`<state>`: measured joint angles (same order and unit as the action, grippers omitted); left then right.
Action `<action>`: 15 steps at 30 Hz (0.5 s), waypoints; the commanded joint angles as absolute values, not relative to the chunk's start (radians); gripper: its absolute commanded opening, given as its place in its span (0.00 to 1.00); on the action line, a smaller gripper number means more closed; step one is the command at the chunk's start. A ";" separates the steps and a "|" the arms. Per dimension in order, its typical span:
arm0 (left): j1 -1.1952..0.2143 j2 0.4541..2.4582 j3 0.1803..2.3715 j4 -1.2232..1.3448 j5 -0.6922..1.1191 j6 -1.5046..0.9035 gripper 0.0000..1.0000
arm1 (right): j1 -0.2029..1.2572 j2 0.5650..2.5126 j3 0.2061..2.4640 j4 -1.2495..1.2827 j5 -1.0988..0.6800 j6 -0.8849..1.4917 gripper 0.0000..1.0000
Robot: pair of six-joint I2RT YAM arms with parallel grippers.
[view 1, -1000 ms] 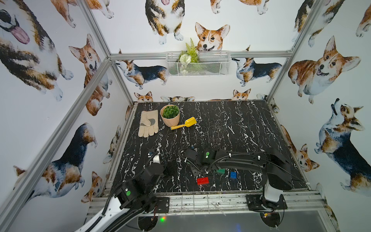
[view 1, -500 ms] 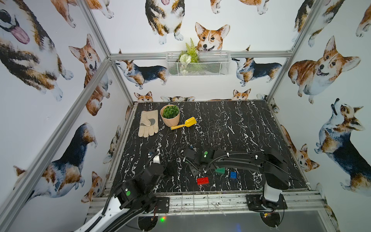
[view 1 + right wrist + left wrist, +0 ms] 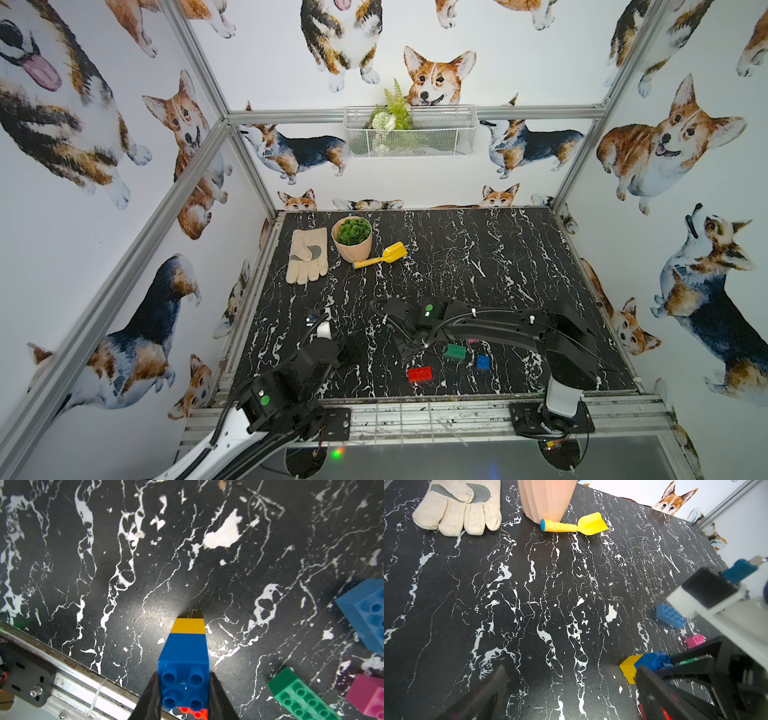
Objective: Assemble a spoon with lego
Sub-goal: Assemble the lego brick with the lego brick.
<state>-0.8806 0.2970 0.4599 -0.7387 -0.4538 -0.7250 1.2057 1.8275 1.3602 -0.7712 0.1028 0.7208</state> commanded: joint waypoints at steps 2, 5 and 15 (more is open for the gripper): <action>-0.885 0.298 0.463 -0.748 -0.472 -0.737 1.00 | 1.167 1.788 1.325 -0.894 0.246 0.806 0.00; -0.885 0.298 0.464 -0.747 -0.471 -0.736 1.00 | 1.146 1.769 1.312 -0.870 0.272 0.830 0.00; -0.890 0.295 0.463 -0.747 -0.468 -0.736 1.00 | 1.066 1.792 1.323 -0.823 0.280 0.876 0.03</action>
